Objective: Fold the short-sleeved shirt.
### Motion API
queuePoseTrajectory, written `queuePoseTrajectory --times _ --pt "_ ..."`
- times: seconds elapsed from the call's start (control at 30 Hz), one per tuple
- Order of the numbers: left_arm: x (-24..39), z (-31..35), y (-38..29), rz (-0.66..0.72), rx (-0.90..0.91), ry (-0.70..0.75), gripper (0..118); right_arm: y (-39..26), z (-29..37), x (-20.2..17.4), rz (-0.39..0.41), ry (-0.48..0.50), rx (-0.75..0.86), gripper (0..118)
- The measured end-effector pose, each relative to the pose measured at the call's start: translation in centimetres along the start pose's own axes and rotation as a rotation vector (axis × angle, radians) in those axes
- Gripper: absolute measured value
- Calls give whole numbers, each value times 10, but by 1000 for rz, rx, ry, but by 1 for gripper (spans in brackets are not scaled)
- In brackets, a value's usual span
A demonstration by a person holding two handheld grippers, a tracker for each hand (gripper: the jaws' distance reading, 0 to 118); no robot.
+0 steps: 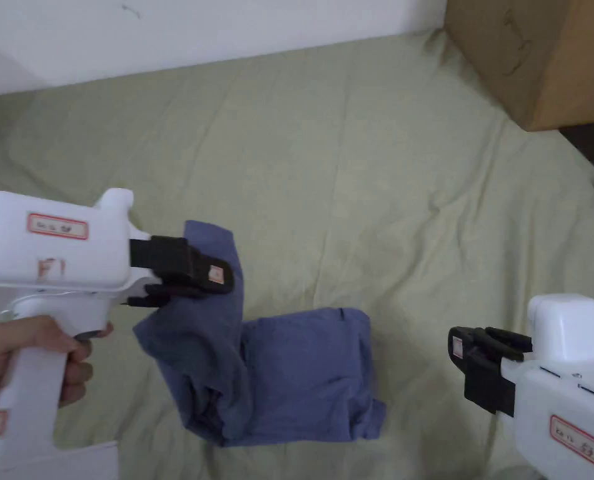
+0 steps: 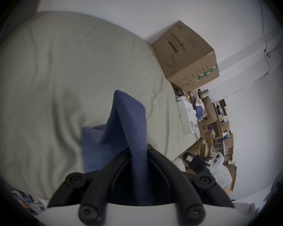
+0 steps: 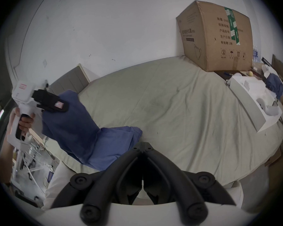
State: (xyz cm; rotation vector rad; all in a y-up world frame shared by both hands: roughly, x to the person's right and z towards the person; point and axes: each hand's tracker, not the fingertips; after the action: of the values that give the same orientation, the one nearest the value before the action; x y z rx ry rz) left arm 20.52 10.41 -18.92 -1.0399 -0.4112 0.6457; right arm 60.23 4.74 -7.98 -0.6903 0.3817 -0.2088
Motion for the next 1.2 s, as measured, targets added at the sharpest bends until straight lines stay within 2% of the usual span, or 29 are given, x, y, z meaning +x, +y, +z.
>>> queuePoseTrajectory --times 0.07,0.2,0.27,0.3,0.33,0.37,0.4,0.43,0.5,0.57,0.67,0.7,0.73,0.77,0.83,0.87,0.93,1.03,1.1,1.2 --pt "12 -42 1 36 -63 -16 6 -1 1 9 -31 -3 -3 0" --pt "29 -118 -6 -27 -178 20 6 -1 14 20 -18 -81 2 0" --pt "31 -146 -13 -17 -228 38 12 2 22 24 -2 -113 18 0" --pt "29 -155 -16 -28 -261 22 25 3 26 26 0 -118 21 0" --pt "30 -158 -17 -14 -261 0 60 5 28 29 1 -119 24 0" --pt "30 -159 -19 -14 -269 -25 89 5 30 32 -1 -120 29 0" --pt "32 -157 -20 -54 -266 -22 110 6 31 34 -6 -120 33 0" --pt "35 -154 -22 -66 -261 -16 118 5 32 36 -16 -118 34 0" --pt "45 -133 -18 -133 -176 -8 118 4 31 40 -49 -105 38 0" --pt "40 -119 -15 -136 -139 5 118 2 27 42 -67 -98 29 0" --pt "21 -106 -8 -67 -125 24 118 1 23 38 -60 -97 26 0" --pt "14 -104 -9 -44 -125 25 117 1 22 37 -56 -93 25 0" --pt "21 -103 -16 -22 -112 20 109 1 22 36 -52 -89 26 0" --pt "17 -104 -20 -33 -110 5 91 1 21 35 -48 -84 24 0" --pt "13 -114 -32 -27 -106 20 27 1 20 33 -43 -79 18 0" --pt "8 -124 -35 -49 -126 52 20 2 19 33 -46 -84 14 0" --pt "6 -142 -46 -53 -155 57 19 3 18 34 -57 -80 20 0" --pt "6 -174 -63 -36 -216 -9 3 6 20 34 -68 -73 29 0" --pt "9 -193 -74 -10 -244 18 3 7 24 34 -59 -80 34 0" --pt "17 -210 -85 -61 -254 21 1 5 28 36 -50 -96 28 0"
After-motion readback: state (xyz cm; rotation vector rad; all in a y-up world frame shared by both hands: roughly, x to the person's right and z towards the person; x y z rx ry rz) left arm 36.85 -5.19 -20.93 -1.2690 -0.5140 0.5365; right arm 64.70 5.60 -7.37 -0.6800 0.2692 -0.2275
